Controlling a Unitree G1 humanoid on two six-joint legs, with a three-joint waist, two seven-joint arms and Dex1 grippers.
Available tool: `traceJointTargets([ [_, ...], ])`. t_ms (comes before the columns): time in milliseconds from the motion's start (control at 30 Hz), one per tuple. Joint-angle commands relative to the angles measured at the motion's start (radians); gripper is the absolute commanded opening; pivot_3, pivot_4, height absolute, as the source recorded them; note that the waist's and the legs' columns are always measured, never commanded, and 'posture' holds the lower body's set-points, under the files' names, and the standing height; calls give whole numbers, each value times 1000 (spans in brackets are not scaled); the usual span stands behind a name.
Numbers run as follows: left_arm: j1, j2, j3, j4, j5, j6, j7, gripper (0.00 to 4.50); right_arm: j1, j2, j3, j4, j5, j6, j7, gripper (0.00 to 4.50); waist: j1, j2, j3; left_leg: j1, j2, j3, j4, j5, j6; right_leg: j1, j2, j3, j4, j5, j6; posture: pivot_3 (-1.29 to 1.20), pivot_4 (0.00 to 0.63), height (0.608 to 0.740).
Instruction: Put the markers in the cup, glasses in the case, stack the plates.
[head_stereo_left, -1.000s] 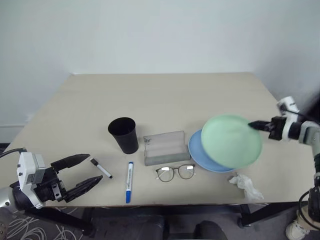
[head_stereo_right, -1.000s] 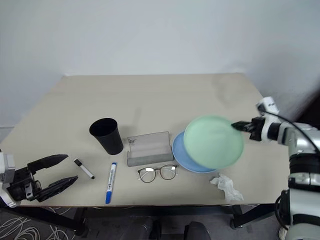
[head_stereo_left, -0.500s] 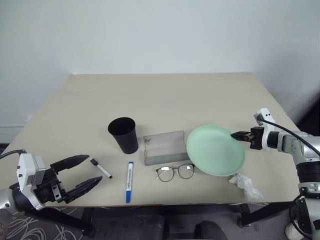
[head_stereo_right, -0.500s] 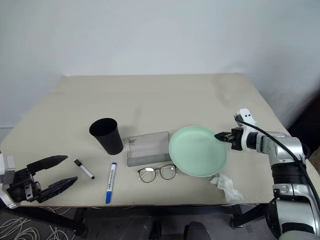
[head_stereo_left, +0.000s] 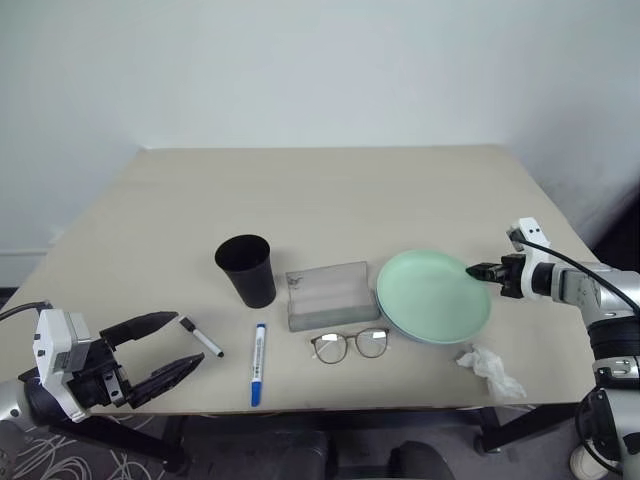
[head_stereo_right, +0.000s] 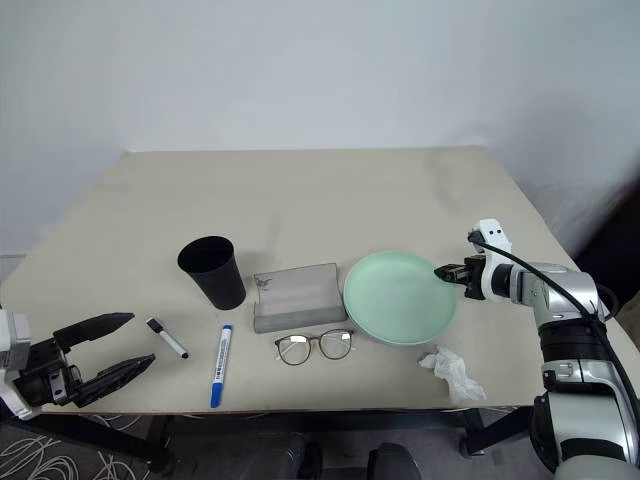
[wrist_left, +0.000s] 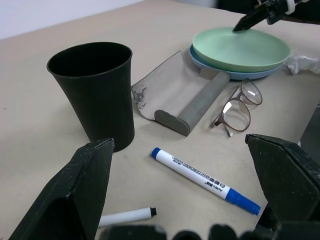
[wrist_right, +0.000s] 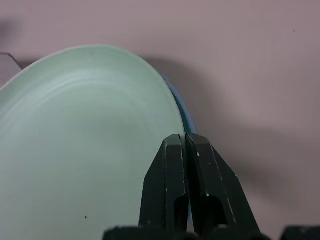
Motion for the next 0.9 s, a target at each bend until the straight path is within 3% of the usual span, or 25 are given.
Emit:
traceJointTargets([
  [33,-8,-1,11,-26,-4,-16,4,4500,-34,2,-13,-3,5,-8,-10,614,0,0,0,0,0,0,0,0,0,0,0,0,0,0,0,0,0,695],
  [267,-21,-13,14,-27,1,-50,4,4500,12,-55,26,-92,0,-79,87,2811,1,0,0,0,0,0,0,0,0,0,0,0,0,0,1,0,0,695],
  [500,-22,-8,13,-19,1,-56,2,4500,73,-226,-34,-203,75,-179,311,2811,1,0,0,0,0,0,0,0,0,0,0,0,-1,-2,4,0,0,695],
  [633,-27,-7,9,-13,3,-57,0,4500,212,-337,-41,-310,104,-179,421,2811,2,-2,0,0,1,0,-1,0,0,0,-1,0,-1,-3,5,0,0,695],
  [900,-43,-2,-6,4,11,-57,-7,4500,466,-403,-60,-505,135,-167,449,2811,-3,-3,0,0,1,0,-1,0,0,0,-1,2,-1,-3,5,0,0,695],
])
